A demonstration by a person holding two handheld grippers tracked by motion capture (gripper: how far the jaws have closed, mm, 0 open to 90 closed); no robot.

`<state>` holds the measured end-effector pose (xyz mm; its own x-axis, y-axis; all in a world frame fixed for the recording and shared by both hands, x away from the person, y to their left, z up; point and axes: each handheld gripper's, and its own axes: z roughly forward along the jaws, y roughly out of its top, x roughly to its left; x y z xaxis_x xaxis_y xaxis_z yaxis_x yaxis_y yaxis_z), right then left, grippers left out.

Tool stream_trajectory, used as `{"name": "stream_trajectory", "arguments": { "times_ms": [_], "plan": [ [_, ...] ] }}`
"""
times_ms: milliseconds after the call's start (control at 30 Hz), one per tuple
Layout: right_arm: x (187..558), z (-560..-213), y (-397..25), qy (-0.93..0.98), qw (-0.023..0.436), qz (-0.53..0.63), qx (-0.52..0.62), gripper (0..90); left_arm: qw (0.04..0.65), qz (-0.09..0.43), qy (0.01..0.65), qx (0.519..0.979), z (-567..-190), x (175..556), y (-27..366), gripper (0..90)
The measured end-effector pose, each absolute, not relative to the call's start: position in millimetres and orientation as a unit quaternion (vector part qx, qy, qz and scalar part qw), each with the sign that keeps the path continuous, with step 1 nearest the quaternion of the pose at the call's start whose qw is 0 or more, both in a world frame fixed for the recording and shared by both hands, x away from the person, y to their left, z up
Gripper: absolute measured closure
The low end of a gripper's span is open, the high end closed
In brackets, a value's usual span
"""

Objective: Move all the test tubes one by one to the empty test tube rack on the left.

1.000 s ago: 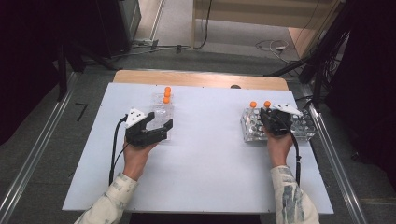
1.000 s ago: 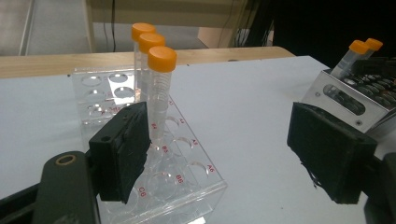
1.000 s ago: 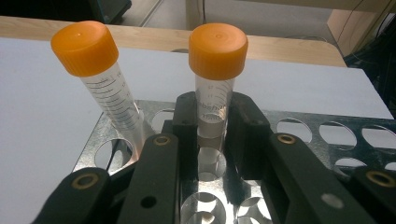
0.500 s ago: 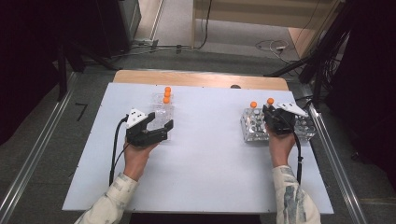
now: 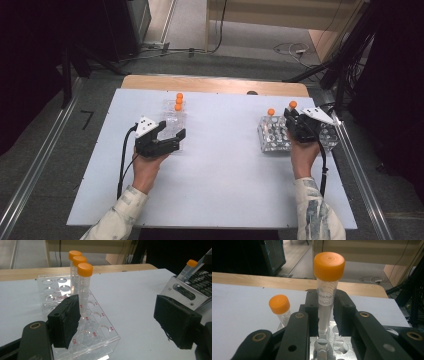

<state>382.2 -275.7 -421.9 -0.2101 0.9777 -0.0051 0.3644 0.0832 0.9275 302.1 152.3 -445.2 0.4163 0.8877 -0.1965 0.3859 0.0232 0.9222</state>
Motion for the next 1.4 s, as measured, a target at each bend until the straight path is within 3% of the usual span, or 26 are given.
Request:
{"name": "stream_trajectory", "arguments": {
  "times_ms": [800,1400],
  "plan": [
    [340,-402,-266,0.666,0.327,0.463,0.485,72.5,0.526,0.252,0.480,0.656,-442,298,154,20.8],
    [324,-409,-218,0.713,0.281,0.476,0.431,72.5,0.528,0.252,0.472,0.660,-441,296,150,20.9]
  ]
}}
